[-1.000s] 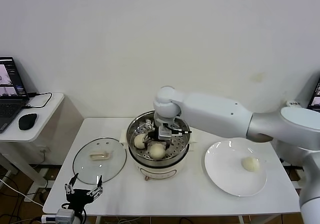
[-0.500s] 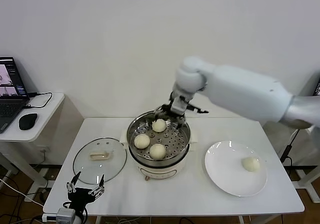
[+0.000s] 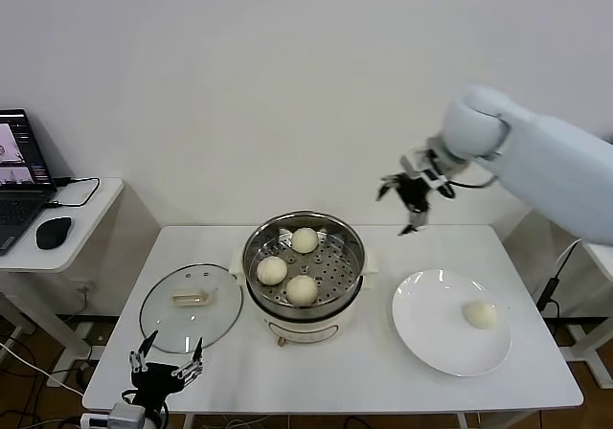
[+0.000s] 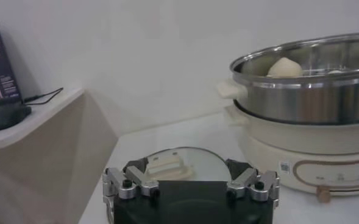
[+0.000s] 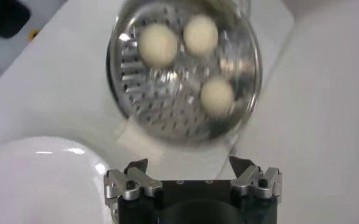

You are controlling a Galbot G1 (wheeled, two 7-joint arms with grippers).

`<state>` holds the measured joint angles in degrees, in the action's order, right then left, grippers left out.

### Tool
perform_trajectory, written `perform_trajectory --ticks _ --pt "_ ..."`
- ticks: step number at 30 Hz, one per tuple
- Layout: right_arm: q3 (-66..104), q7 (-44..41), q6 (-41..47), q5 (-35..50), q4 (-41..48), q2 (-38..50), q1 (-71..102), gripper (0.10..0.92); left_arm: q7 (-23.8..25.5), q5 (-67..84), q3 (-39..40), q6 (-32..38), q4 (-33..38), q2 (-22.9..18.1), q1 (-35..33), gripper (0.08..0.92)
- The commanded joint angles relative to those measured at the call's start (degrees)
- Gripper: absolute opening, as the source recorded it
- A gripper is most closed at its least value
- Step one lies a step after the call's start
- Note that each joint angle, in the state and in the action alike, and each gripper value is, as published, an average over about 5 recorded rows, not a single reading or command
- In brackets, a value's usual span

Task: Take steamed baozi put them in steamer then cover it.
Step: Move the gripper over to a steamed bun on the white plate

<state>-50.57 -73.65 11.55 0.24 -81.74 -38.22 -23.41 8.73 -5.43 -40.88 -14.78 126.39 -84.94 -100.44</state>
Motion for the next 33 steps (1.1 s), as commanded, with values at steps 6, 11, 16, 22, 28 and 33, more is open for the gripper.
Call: perform_trajectory --ticks 6,11,16,22,28,33 --pt "22.21 -0.25 3.26 -14.33 1.11 12.40 31.32 0.823 -0.11 -0.60 0.11 0.19 0.88 -0.06 -3.52 0.823" --pt "26.38 0.37 1.44 -17.12 3.70 11.00 37.61 0.823 -0.08 -0.65 -0.15 0.13 1.20 0.04 -3.94 0.823" --pt "27.14 0.85 0.86 -18.01 5.61 8.61 40.03 0.823 -0.08 -1.02 0.07 0.16 1.04 -0.24 -4.29 0.823" --pt "27.92 3.19 0.77 -19.51 9.16 5.11 41.52 0.822 -0.12 -1.27 -0.25 0.22 0.79 -0.10 -4.73 0.823" --pt "27.91 4.07 0.50 -21.05 12.06 3.28 41.70 0.823 0.06 -1.94 -0.24 0.16 0.25 0.61 -3.88 0.823" --pt "28.16 5.52 0.28 -21.45 13.09 2.18 42.07 0.823 0.14 -2.15 -0.16 0.03 -0.25 0.40 -3.06 0.823"
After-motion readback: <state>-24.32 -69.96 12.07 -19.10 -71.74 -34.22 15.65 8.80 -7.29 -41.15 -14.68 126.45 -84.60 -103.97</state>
